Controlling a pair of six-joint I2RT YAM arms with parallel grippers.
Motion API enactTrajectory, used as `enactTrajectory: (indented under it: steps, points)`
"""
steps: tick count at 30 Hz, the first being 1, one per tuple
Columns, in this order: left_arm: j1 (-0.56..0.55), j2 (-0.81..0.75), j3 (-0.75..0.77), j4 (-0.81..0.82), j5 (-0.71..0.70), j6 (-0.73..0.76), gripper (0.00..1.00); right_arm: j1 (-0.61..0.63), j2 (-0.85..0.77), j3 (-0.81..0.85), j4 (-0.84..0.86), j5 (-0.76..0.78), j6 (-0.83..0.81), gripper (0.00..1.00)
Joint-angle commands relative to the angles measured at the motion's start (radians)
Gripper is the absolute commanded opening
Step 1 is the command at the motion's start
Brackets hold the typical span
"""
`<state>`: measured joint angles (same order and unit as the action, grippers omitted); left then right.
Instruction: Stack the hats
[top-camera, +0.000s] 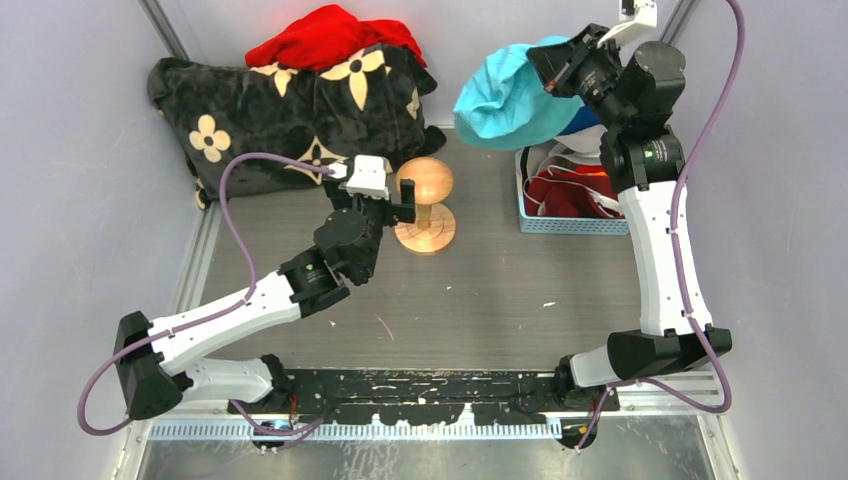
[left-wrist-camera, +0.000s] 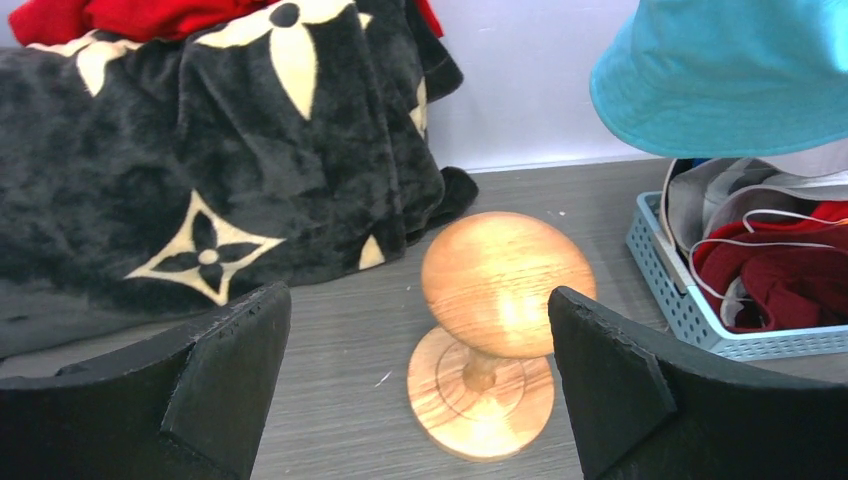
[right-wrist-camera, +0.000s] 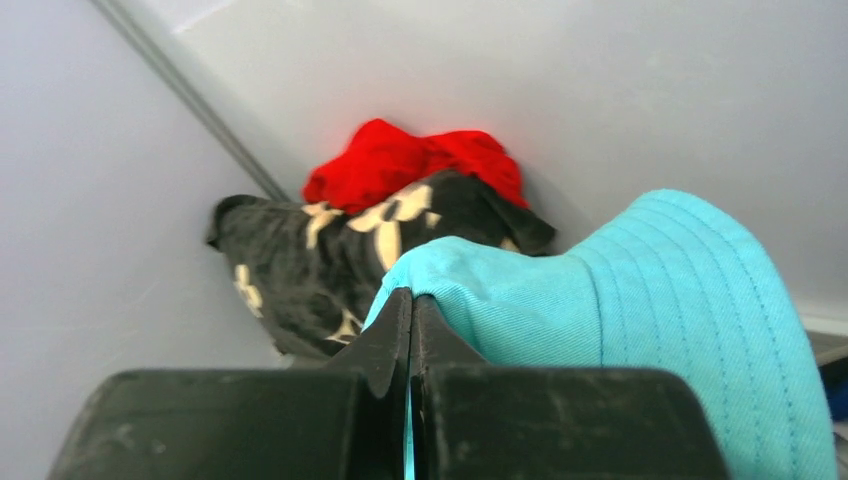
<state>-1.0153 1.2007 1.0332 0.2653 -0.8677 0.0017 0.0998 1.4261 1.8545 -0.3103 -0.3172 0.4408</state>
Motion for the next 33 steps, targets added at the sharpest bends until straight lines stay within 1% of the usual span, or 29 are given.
enactTrajectory:
  steps: [1,6,9,13,17,23,26,33]
  points:
    - [0.020,-0.069,-0.027,-0.035,-0.053,-0.036,0.99,0.083,-0.026,0.002,0.210,-0.127,0.094,0.01]
    - [0.035,-0.127,-0.039,-0.075,-0.106,-0.050,0.99,0.181,-0.001,-0.024,0.290,-0.178,0.132,0.01]
    - [0.048,-0.168,-0.042,-0.102,-0.126,-0.064,0.99,0.245,0.018,-0.032,0.310,-0.191,0.144,0.01]
    - [0.064,-0.223,-0.040,-0.139,-0.141,-0.069,0.99,0.316,0.043,-0.053,0.320,-0.188,0.145,0.01]
    - [0.078,-0.272,-0.038,-0.172,-0.154,-0.062,0.99,0.360,0.048,-0.120,0.339,-0.169,0.147,0.01]
    - [0.084,-0.287,-0.035,-0.202,-0.162,-0.052,1.00,0.362,0.042,-0.261,0.341,-0.122,0.138,0.01]
    - [0.084,-0.273,-0.035,-0.204,-0.165,-0.045,1.00,0.348,0.060,-0.287,0.308,-0.100,0.116,0.01]
    - [0.085,-0.218,-0.020,-0.199,-0.171,-0.030,1.00,0.277,0.050,-0.342,0.308,-0.120,0.133,0.01]
